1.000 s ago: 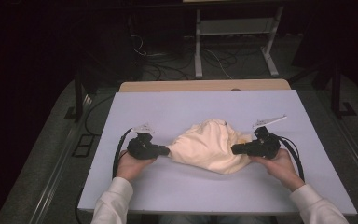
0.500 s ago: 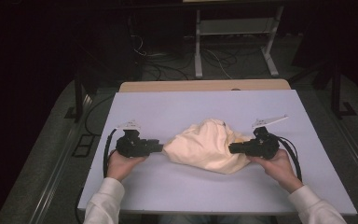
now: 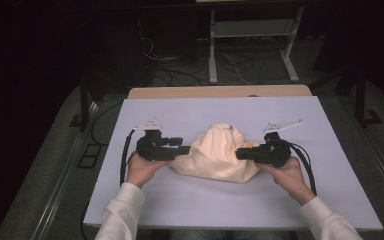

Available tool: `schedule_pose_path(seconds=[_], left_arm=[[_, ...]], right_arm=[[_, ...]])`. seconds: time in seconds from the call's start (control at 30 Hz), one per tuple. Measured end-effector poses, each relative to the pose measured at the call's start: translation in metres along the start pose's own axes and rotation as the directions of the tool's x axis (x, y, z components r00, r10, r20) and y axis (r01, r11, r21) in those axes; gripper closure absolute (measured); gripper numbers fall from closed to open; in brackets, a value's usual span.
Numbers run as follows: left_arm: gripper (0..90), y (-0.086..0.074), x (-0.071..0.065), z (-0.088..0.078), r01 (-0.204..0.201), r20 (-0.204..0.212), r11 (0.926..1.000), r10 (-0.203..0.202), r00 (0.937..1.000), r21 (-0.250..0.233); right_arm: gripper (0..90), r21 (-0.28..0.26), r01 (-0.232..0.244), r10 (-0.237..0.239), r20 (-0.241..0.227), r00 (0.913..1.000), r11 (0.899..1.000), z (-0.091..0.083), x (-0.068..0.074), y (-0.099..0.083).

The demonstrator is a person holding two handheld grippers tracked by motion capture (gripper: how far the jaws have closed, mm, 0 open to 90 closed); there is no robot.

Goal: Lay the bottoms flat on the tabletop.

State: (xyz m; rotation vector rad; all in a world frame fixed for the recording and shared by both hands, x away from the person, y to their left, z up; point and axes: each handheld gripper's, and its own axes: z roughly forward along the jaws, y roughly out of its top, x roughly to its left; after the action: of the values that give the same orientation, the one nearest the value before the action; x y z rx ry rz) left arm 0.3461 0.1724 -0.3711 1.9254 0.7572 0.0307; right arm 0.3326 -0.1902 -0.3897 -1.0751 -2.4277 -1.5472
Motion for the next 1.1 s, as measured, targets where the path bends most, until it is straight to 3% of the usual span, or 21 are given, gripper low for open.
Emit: schedule_pose_path(seconds=[0.3, 0.53, 0.87, 0.93, 0.97, 1.1], left_arm=[[42.8, 0.016, -0.017, 0.026, -0.019, 0.046, 0.9997, 0.02, 0.9987, -0.015], [42.8, 0.028, -0.031, 0.052, -0.038, 0.081, 0.9992, 0.038, 0.996, 0.007], [45.7, 0.04, -0.042, 0.08, -0.055, 0.08, 0.9961, 0.049, 0.9956, 0.069], [47.0, 0.042, -0.043, 0.085, -0.063, 0.057, 0.9932, 0.058, 0.9967, 0.097], [48.7, 0.043, -0.043, 0.087, -0.041, 0.065, 0.9947, 0.035, 0.9973, 0.095], [55.9, 0.042, -0.04, 0.09, -0.017, 0.061, 0.9936, 0.01, 0.9981, 0.112]], right_arm=[[79.6, -0.029, 0.009, -0.01, -0.02, 0.9998, 1.0, 0.008, 0.008, 0.005], [79.6, -0.037, 0.025, -0.026, -0.018, 0.9995, 0.999, 0.008, 0.013, 0.007], [79.5, -0.039, 0.044, -0.045, -0.021, 0.9988, 0.998, 0.008, 0.016, 0.007], [79.6, -0.031, 0.061, -0.061, -0.019, 0.9979, 0.998, 0.009, 0.018, 0.006], [79.5, -0.026, 0.067, -0.067, -0.013, 0.9977, 0.997, 0.009, 0.019, 0.006], [79.5, -0.022, 0.068, -0.068, -0.016, 0.9975, 0.997, 0.009, 0.019, 0.005]])
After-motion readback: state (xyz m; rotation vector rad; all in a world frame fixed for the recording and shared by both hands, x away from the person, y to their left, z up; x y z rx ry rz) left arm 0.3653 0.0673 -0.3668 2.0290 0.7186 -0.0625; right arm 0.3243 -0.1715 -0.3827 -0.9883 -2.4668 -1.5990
